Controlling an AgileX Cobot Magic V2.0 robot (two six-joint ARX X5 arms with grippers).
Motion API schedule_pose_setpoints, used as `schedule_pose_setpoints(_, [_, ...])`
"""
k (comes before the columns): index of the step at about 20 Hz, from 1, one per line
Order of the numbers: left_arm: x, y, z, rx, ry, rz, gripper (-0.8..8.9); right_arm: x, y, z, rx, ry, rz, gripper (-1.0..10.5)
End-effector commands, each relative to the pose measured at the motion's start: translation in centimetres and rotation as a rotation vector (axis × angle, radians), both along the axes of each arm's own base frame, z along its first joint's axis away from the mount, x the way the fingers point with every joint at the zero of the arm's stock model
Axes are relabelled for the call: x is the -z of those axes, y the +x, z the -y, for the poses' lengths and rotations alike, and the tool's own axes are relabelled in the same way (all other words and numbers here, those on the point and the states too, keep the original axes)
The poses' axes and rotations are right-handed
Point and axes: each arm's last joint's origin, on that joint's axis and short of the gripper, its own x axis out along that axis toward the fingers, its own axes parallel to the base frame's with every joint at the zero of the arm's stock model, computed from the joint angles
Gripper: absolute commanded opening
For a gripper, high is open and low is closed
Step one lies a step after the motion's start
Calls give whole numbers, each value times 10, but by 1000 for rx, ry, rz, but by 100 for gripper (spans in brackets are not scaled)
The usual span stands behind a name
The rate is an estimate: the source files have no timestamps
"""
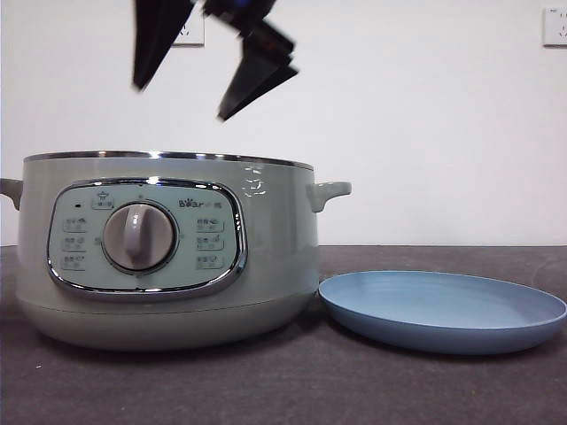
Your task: Take the pumpkin out from the steamer,put the pumpkin in the blue plate,close the lid
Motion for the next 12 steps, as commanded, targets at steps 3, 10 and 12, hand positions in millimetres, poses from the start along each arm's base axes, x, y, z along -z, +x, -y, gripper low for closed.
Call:
schedule_pose_setpoints(3, [-8, -4, -2, -6, -17, 54, -8, 36, 4, -24, -47, -84, -6, 571])
schedule_pose_setpoints(10, [-7, -4, -3, -5, -14, 44, -8, 88, 19, -40, -56, -159, -72, 568])
schedule_pose_setpoints(12, [-6, -4, -3, -5, -13, 42, -8, 97, 20, -42, -56, -176, -87, 563])
